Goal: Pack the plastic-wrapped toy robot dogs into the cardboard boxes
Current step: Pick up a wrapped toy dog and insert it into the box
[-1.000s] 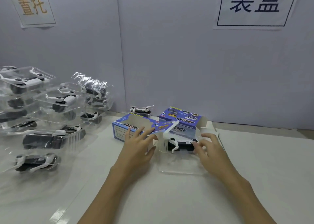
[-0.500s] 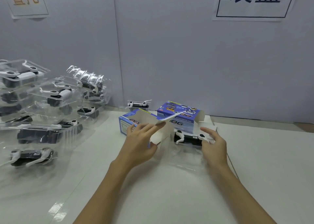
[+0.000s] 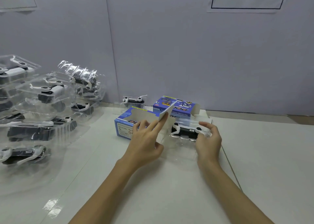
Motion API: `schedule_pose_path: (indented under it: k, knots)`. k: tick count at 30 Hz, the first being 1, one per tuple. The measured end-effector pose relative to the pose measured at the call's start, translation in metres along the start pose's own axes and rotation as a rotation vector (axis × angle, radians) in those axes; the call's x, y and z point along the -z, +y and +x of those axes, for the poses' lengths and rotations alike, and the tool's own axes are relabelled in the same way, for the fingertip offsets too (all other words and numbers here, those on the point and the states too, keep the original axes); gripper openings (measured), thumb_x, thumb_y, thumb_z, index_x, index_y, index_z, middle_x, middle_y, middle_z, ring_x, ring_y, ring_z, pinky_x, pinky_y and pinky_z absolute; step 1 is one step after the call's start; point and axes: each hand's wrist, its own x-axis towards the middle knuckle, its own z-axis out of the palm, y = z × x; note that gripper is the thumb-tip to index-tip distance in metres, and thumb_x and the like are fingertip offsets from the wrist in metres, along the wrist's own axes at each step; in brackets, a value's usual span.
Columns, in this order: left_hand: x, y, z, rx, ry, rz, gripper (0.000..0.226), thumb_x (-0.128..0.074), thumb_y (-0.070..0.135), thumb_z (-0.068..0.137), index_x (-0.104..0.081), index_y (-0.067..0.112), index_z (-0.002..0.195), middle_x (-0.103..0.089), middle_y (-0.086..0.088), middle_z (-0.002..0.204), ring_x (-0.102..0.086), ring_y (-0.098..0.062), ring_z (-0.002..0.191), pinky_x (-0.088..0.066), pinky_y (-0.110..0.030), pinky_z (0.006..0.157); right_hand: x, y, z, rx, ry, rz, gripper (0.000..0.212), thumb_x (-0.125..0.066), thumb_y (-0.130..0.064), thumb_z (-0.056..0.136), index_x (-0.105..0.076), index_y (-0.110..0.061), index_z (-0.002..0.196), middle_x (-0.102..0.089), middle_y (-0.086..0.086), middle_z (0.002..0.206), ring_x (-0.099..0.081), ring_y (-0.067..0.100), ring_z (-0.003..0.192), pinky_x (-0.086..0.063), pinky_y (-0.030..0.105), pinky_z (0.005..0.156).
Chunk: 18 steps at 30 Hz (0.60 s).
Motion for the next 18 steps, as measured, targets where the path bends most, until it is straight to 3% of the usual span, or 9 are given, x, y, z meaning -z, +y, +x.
schedule_pose_path:
  k: [3,6,9,11,15,18]
  knots:
    - [-0.004,0.000,0.000,0.009,-0.015,-0.019,0.101,-0.060,0.031,0.080,-0.007,0.036,0.166,-0.053,0.015,0.139,-0.038,-0.022,0.109,-0.030,-0.045,0.112,0.002,0.000,0.000,-0.059,0.042,0.067,0.054,-0.043,0.013,0.083,-0.065,-0.033,0.100,-0.060,-0.006,0.117,-0.065,0.031,0.112,-0.056,0.048,0.086]
    - [-0.006,-0.004,-0.001,-0.011,0.020,-0.018,0.100,-0.069,0.038,0.079,-0.015,0.038,0.164,-0.057,0.013,0.135,-0.047,-0.027,0.121,-0.031,-0.046,0.111,0.003,0.002,-0.002,-0.163,-0.071,0.083,0.044,-0.061,-0.009,0.095,-0.053,-0.035,0.129,-0.060,-0.001,0.133,-0.067,0.026,0.102,-0.056,0.041,0.082]
    - [-0.009,-0.003,0.000,0.014,0.107,-0.057,0.097,-0.071,0.031,0.079,-0.024,0.034,0.164,-0.061,0.015,0.113,-0.046,-0.023,0.102,-0.036,-0.047,0.105,0.006,0.000,0.006,-0.231,-0.192,0.014,0.073,-0.069,-0.023,0.095,-0.030,-0.031,0.157,-0.056,-0.001,0.143,-0.062,0.022,0.117,-0.051,0.050,0.106]
    - [-0.012,0.000,0.001,0.051,0.175,-0.095,0.094,-0.066,0.021,0.076,-0.031,0.033,0.163,-0.058,0.015,0.099,-0.040,-0.020,0.092,-0.036,-0.045,0.104,0.009,-0.002,0.010,-0.238,-0.220,-0.034,0.075,-0.068,-0.021,0.096,-0.029,-0.024,0.160,-0.052,0.003,0.148,-0.060,0.025,0.124,-0.050,0.051,0.109]
    - [-0.015,0.000,0.001,0.080,0.239,-0.191,0.095,-0.060,0.014,0.072,-0.035,0.031,0.162,-0.056,0.024,0.095,-0.032,-0.015,0.087,-0.035,-0.042,0.101,0.010,-0.001,0.008,-0.229,-0.242,0.002,0.070,-0.063,-0.009,0.097,-0.032,-0.025,0.157,-0.050,-0.003,0.142,-0.064,0.020,0.114,-0.054,0.049,0.103]
    - [-0.016,0.002,0.003,0.090,0.315,-0.247,0.095,-0.064,0.012,0.067,-0.042,0.022,0.159,-0.044,0.047,0.105,-0.030,-0.011,0.084,-0.032,-0.029,0.095,0.005,0.000,0.002,-0.171,-0.360,-0.031,0.071,-0.061,-0.003,0.095,-0.026,-0.032,0.149,-0.051,-0.016,0.120,-0.064,0.005,0.096,-0.055,0.024,0.070]
